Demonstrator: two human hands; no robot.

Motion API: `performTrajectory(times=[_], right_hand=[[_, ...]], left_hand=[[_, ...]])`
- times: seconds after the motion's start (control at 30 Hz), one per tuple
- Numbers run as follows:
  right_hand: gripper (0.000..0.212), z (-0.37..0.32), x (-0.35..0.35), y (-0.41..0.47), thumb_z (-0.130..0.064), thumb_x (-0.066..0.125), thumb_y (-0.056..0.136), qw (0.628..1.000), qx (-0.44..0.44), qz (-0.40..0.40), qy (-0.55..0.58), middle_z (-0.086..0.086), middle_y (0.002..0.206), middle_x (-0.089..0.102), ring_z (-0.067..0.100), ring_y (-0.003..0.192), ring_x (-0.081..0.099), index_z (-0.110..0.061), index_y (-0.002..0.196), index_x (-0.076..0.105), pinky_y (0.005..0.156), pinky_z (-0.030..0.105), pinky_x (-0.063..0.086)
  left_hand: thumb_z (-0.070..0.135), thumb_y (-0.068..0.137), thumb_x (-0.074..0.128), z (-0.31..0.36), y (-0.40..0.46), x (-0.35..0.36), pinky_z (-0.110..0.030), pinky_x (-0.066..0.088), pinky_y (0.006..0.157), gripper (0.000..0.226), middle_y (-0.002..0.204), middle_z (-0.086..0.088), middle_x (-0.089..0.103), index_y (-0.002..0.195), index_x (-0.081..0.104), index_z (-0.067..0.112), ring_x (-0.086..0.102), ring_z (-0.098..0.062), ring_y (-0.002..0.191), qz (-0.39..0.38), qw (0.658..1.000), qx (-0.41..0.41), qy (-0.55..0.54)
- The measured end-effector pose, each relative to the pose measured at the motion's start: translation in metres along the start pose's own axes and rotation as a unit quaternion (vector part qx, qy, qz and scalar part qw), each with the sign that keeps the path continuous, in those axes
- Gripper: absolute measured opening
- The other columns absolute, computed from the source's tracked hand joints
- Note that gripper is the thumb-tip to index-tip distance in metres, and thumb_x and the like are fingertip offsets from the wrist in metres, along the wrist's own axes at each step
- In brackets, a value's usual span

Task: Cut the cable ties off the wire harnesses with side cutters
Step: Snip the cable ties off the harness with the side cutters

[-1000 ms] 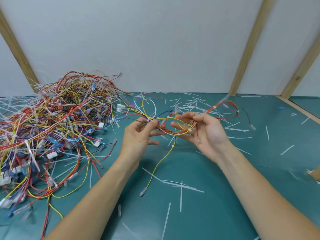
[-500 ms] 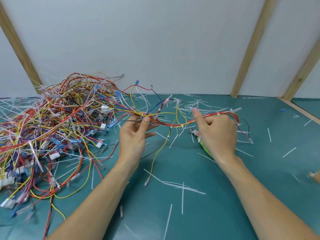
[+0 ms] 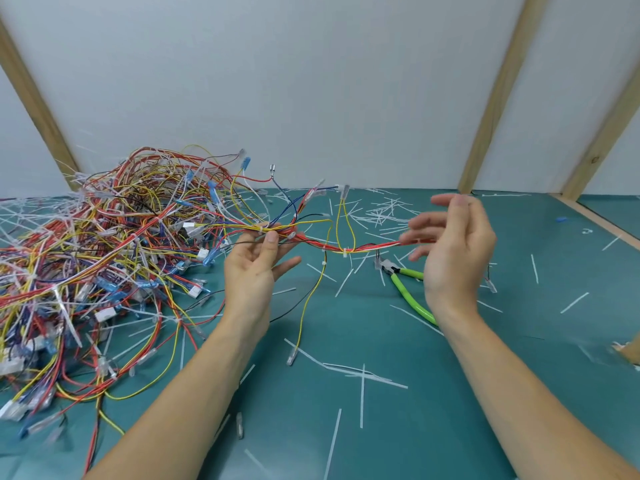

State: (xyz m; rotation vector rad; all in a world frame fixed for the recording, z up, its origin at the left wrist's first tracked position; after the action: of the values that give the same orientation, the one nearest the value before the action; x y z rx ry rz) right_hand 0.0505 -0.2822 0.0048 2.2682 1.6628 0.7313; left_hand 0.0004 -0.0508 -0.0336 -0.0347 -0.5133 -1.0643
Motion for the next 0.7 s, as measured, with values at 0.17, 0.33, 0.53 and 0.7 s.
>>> performTrajectory(times=[0.17,0.33,0.53,0.7], right_hand=[[0.017,0.011,0.007,-0.004,-0.022,0.041,0.103,0.999,0.005,-0.033,-0.003,0.001,0.114,0.069,0.016,0.107,0.071,-0.023,0.119,0.047,0.087,0.032,0.058],[0.029,0.023,0.012,-0.01,-0.009,0.05,0.101,0.985,0.009,-0.115,-0.132,-0.002,0.124,0.066,0.001,0.107,0.066,-0.021,0.128,0.047,0.085,0.019,0.053],[0.022,0.029,0.017,-0.022,-0.02,0.06,0.092,0.849,-0.082,-0.234,-0.466,-0.014,0.103,0.075,0.019,0.096,0.071,-0.03,0.111,0.064,0.073,0.033,0.046],[0.008,0.025,0.018,-0.023,-0.035,0.065,0.089,0.825,-0.098,-0.245,-0.5,-0.015,0.082,0.075,0.018,0.087,0.069,-0.034,0.094,0.072,0.067,0.031,0.045]], left_hand=[[0.012,0.105,0.047,-0.001,0.001,0.001,-0.031,0.061,0.077,0.01,0.099,0.001,0.077,0.103,0.056,0.015,0.073,-0.018,0.103,-0.007,1.0,-0.02,-0.023],[0.011,0.105,0.047,-0.002,0.002,0.0,-0.032,0.062,0.076,0.01,0.096,0.001,0.078,0.101,0.054,0.015,0.074,-0.016,0.1,-0.007,0.999,-0.027,-0.037],[0.012,0.104,0.05,-0.003,0.002,0.0,-0.033,0.062,0.077,0.011,0.09,0.002,0.076,0.096,0.056,0.017,0.074,-0.011,0.088,-0.002,0.999,-0.027,-0.03],[0.019,0.1,0.058,-0.002,-0.001,0.001,-0.03,0.061,0.074,0.01,0.11,-0.015,0.074,0.102,0.064,0.01,0.073,-0.021,0.103,0.006,1.0,-0.029,-0.003]])
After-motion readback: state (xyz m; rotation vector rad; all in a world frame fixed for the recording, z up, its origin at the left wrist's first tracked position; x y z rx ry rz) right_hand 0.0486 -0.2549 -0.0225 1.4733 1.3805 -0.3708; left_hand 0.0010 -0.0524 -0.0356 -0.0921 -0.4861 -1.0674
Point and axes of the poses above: each hand's wrist, its own y-axis towards the middle knuckle, its own x-axis out of the palm, z = x × y, the point moved 3 cm from there along y, towards the middle knuckle
